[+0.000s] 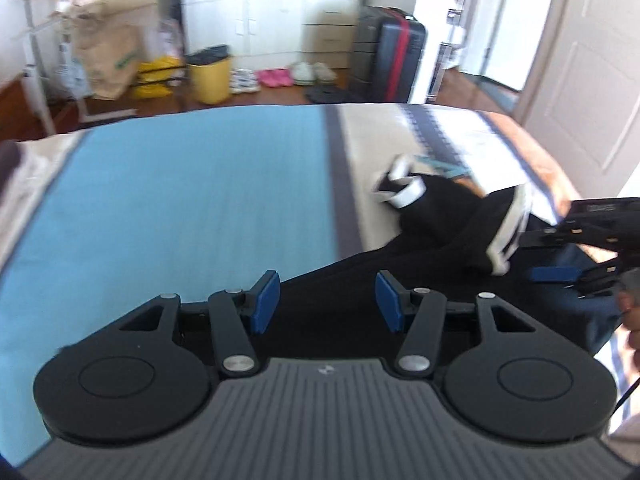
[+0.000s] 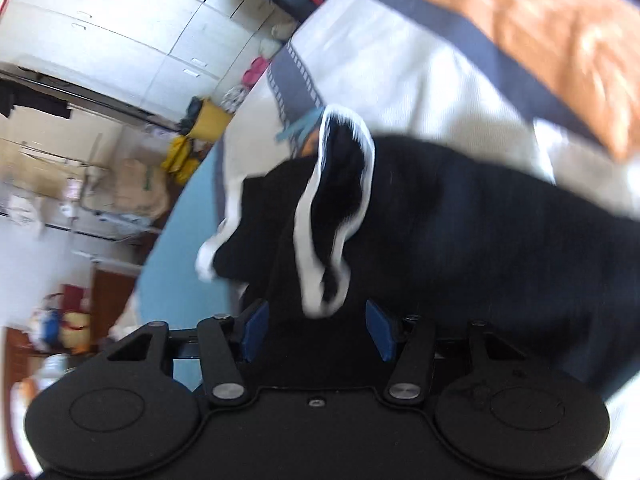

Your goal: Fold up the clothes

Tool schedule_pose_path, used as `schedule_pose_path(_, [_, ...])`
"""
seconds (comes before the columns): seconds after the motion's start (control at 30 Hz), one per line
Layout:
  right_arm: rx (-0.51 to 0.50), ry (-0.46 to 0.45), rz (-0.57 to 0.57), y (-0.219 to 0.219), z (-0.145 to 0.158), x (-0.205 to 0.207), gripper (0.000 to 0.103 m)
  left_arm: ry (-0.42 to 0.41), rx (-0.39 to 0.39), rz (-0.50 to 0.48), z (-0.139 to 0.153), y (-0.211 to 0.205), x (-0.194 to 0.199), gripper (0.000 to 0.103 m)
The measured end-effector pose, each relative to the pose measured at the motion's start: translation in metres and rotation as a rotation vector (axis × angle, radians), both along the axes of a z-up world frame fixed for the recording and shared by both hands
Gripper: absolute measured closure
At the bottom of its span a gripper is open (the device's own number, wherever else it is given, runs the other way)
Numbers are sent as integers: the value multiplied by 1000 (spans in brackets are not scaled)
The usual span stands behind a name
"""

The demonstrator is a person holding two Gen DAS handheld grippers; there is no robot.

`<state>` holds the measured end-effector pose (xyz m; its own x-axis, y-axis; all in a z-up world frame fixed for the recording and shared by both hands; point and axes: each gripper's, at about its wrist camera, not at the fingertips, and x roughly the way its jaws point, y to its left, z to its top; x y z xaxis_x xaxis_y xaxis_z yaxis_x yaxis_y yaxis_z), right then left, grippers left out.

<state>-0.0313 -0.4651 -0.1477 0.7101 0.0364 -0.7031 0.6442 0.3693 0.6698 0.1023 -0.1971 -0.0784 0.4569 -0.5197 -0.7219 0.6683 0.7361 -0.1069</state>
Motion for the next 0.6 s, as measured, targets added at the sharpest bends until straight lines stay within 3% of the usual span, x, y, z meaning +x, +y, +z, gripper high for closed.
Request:
schedule_pose_path(0.1, [60, 3, -125, -7, -14, 9, 36, -58, 35, -11, -10, -27, 18, 50])
schedule_pose_path(0.17, [78, -27, -126, -13, -21, 21, 36, -83, 41, 13, -15, -38, 31, 48])
schedule_pose_path(0.27, [28, -20, -94, -13, -27, 43, 36, -16, 2, 28, -26, -51, 55, 48])
schedule_pose_path(0.3, [9, -16, -89, -13, -29, 49, 39, 19, -15, 33, -30, -54, 62, 48])
schedule_pose_path(0.33, [-16, -21, -87, -13, -29, 54, 59, 41, -25, 42, -33, -57, 66, 48])
schedule_pose_path(0.4, [-89, -48, -51, -14, -29, 67, 78, 49, -37, 55, -38, -63, 69, 48])
schedule_pose_path(0.5, [-124, -29, -47, -25, -30, 77, 78, 4, -69, -26, -41, -67, 55, 48])
schedule_pose_path(0.57, [-102, -38, -15, -32, -22, 75, 78, -34, -102, -134, -42, -70, 40, 35])
schedule_pose_path(0.6, [-101, -56, 23, -31, -15, 74, 78, -30, -108, -191, -45, -74, 34, 34])
